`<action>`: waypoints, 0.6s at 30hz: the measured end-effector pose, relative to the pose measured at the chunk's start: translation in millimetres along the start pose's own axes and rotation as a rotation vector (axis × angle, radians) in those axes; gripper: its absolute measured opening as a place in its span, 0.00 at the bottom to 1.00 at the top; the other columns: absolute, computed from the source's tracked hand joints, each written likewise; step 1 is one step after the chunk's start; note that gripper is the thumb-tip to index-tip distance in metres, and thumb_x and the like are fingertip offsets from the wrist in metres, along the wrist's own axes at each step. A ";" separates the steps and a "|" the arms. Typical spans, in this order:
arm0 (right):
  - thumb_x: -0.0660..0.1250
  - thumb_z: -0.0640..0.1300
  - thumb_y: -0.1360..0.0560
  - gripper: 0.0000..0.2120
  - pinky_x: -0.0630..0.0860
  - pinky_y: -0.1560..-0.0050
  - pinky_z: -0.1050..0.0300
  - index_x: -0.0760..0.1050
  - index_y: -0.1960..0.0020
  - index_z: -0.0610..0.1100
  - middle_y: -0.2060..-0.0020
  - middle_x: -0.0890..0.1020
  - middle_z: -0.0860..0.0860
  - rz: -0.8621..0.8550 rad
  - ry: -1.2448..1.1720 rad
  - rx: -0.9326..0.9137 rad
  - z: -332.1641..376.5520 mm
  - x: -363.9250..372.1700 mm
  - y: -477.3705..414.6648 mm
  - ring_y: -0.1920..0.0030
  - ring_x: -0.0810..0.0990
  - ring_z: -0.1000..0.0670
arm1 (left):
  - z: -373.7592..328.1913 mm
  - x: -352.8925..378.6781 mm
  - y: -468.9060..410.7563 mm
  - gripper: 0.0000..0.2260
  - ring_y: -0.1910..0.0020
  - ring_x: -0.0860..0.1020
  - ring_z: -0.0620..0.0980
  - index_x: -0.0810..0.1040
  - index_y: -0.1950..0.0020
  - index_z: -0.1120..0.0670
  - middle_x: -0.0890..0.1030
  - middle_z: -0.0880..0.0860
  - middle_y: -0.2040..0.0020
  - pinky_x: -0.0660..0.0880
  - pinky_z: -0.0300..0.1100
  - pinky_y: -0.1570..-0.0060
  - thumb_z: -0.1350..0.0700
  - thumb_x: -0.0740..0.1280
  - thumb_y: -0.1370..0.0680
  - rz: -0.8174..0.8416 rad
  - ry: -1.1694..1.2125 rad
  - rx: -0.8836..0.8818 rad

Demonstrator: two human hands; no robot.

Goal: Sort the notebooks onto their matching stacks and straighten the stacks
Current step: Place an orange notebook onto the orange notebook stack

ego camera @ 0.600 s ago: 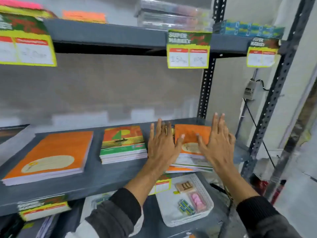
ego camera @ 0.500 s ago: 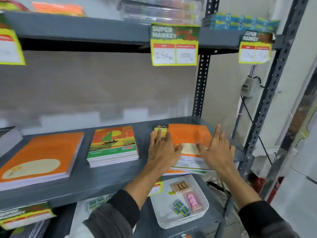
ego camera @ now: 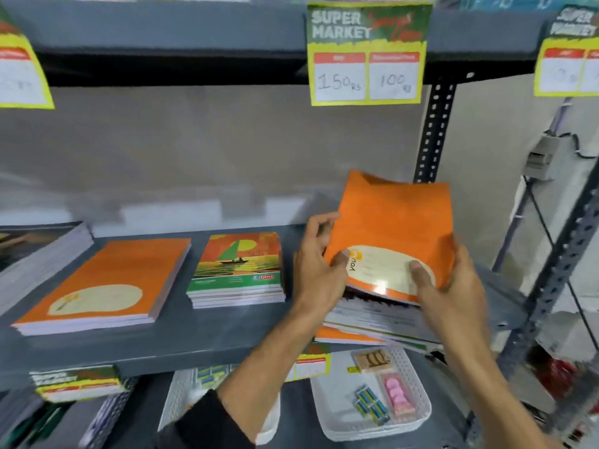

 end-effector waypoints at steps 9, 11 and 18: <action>0.68 0.43 0.21 0.37 0.69 0.28 0.43 0.52 0.19 0.47 0.26 0.70 0.49 0.156 -0.218 -0.081 116.1 133.7 46.2 0.29 0.73 0.47 | -46.1 -185.4 1.2 0.25 0.39 0.81 0.51 0.71 0.43 0.41 0.80 0.53 0.34 0.83 0.47 0.52 0.72 0.66 0.23 -0.110 -0.041 0.142; 0.69 0.43 0.21 0.37 0.70 0.29 0.42 0.53 0.19 0.46 0.26 0.71 0.47 0.193 -0.211 -0.089 139.4 169.3 65.4 0.29 0.73 0.45 | -47.8 -231.7 7.1 0.24 0.40 0.81 0.51 0.71 0.42 0.42 0.80 0.54 0.35 0.83 0.47 0.51 0.72 0.65 0.23 -0.145 -0.100 0.158; 0.69 0.41 0.22 0.39 0.74 0.33 0.48 0.51 0.18 0.47 0.34 0.77 0.51 0.334 -0.209 -0.058 190.0 275.3 131.1 0.34 0.78 0.46 | -23.6 -364.1 22.1 0.24 0.47 0.84 0.46 0.71 0.38 0.49 0.85 0.53 0.44 0.80 0.36 0.56 0.75 0.62 0.24 -0.230 -0.152 0.112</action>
Point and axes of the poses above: each hand's wrist, its own y-axis away from the middle knuckle, its own x-axis out of the palm, z = x × y, the point moved 7 cm from there along -y, towards the middle knuckle
